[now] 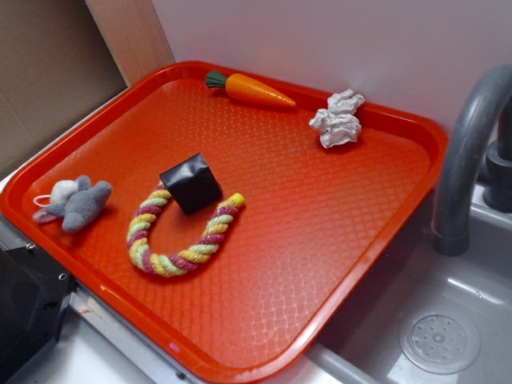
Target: Grab the white paper.
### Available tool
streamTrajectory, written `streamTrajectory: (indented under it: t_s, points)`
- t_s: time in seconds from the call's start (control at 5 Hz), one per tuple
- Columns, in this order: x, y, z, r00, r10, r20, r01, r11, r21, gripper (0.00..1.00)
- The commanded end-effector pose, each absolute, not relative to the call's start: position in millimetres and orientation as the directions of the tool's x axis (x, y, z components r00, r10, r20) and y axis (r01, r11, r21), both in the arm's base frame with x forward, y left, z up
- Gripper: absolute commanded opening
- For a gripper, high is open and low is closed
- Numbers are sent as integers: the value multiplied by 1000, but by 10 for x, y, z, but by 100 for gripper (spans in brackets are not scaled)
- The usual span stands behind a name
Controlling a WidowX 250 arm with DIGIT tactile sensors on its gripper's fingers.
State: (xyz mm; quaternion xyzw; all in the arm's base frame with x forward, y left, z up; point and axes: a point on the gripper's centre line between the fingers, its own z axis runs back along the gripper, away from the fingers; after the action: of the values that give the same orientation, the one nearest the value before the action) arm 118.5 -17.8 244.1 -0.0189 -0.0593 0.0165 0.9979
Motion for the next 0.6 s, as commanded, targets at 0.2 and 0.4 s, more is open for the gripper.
streamTrajectory:
  t_s: [0.2,0.4]
  points:
    - [1406,-346,2284,971,108,212,-83,988,-127,100]
    - [1665,-476,2107,955,175,239,-111,959,-259,100]
